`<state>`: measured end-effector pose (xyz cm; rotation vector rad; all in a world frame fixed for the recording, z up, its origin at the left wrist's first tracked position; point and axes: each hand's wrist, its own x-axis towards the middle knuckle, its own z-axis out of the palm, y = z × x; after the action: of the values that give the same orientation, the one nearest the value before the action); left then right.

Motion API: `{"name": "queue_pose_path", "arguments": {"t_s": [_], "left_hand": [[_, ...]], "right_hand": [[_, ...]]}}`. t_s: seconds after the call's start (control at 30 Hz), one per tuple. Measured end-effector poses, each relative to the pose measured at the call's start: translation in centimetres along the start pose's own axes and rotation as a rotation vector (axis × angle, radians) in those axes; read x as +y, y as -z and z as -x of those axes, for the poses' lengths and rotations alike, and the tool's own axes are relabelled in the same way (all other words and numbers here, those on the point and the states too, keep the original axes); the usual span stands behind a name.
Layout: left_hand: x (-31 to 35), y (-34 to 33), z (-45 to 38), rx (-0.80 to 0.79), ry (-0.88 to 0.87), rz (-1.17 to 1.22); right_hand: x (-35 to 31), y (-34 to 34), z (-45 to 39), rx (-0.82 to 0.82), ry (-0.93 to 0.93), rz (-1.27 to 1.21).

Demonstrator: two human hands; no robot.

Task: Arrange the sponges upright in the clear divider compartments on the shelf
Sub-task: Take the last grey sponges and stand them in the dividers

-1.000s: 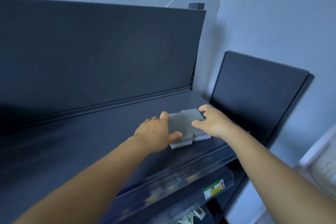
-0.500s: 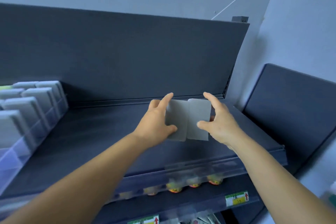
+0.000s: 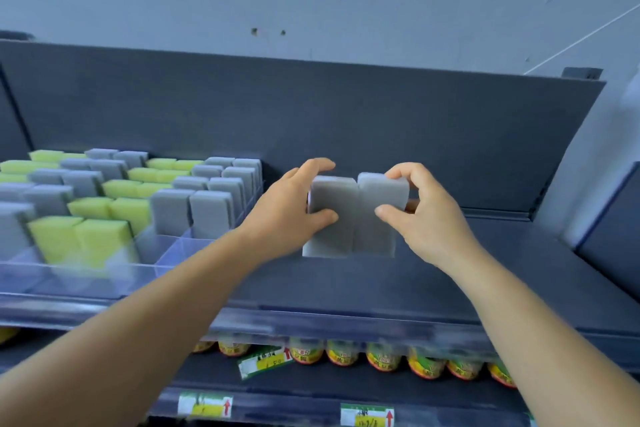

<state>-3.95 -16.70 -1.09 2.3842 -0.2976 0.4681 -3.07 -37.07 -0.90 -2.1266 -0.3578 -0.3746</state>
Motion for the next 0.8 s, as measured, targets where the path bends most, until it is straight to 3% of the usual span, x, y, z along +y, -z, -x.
{"name": "queue_pose_path", "arguments": {"t_s": [0.43,0.8], "left_hand": [[-9.4,14.1,4.0,0.055,0.002,-0.101],[-16.0,16.8,5.9,-0.025,0.068,-0.097]], "right_hand": [[-11.6,-11.8,0.0,-0.053,0.105,-0.002],[-12.9,-18.9,0.0,-0.101,0.019,0.013]]}}
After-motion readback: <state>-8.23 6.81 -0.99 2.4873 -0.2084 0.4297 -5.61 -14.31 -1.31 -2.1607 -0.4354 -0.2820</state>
